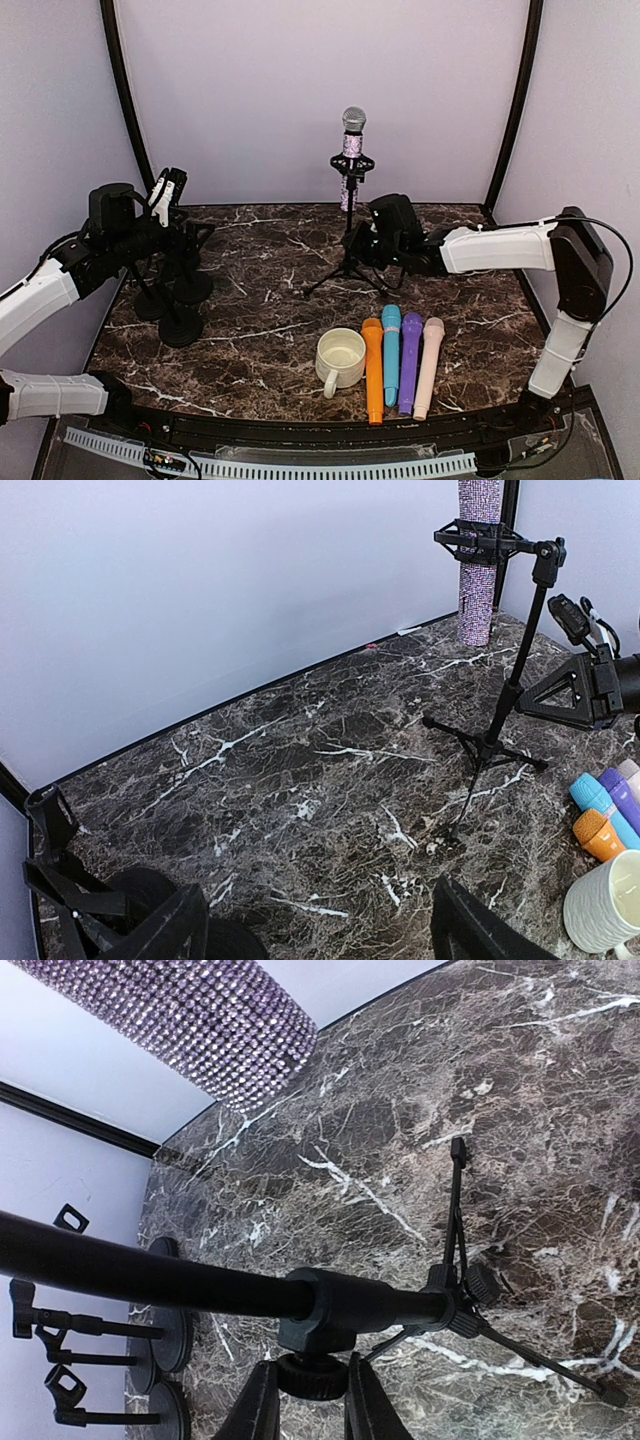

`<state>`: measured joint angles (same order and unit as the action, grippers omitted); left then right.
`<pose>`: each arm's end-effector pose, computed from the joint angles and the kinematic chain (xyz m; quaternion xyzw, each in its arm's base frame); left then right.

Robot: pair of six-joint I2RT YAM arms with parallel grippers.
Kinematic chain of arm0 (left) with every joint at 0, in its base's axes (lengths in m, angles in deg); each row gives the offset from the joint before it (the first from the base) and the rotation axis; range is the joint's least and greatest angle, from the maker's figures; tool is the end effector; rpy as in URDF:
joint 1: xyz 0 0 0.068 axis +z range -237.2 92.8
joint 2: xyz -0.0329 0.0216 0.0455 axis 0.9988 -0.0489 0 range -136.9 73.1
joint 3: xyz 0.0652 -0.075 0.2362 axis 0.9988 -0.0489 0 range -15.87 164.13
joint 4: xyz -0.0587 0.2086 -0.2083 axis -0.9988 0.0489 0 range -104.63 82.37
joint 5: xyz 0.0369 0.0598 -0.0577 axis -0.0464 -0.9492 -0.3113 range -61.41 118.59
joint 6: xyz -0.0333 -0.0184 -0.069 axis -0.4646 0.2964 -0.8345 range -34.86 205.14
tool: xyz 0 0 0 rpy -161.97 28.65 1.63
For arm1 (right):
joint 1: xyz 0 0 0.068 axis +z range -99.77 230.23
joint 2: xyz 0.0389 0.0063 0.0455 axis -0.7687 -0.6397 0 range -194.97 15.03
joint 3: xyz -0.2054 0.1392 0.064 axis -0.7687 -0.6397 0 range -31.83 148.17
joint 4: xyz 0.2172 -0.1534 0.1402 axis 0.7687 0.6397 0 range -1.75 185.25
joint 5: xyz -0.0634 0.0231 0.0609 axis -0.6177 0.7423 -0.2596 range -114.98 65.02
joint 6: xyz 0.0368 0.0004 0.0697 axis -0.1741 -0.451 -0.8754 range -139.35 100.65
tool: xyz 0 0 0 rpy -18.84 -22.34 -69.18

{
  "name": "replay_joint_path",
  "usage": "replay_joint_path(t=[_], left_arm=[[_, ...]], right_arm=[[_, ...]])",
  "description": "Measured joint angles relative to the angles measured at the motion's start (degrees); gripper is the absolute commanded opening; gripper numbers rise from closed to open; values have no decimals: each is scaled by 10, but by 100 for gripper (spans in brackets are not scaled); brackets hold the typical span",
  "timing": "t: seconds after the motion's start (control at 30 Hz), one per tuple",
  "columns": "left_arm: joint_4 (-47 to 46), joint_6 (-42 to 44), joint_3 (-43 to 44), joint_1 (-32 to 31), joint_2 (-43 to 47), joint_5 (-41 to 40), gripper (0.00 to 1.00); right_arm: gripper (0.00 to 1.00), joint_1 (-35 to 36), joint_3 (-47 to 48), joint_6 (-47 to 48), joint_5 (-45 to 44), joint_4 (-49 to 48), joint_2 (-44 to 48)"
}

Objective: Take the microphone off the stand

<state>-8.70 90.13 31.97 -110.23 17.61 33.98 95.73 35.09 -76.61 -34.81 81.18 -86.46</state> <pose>0.2822 -0.1268 0.3052 0.2183 0.7545 -0.1334 0.6044 0.3333 0.3226 0.1773 0.1315 0.8428 0.3580 0.3798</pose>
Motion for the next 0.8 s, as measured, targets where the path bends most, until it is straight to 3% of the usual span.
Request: replay_joint_path(t=[0.33, 0.8], left_arm=[[0, 0, 0, 0, 0, 1, 79], [0, 0, 0, 0, 0, 2, 79]], right_arm=[[4, 30, 79, 49, -106, 145, -13], [3, 89, 237, 110, -278, 323, -105]])
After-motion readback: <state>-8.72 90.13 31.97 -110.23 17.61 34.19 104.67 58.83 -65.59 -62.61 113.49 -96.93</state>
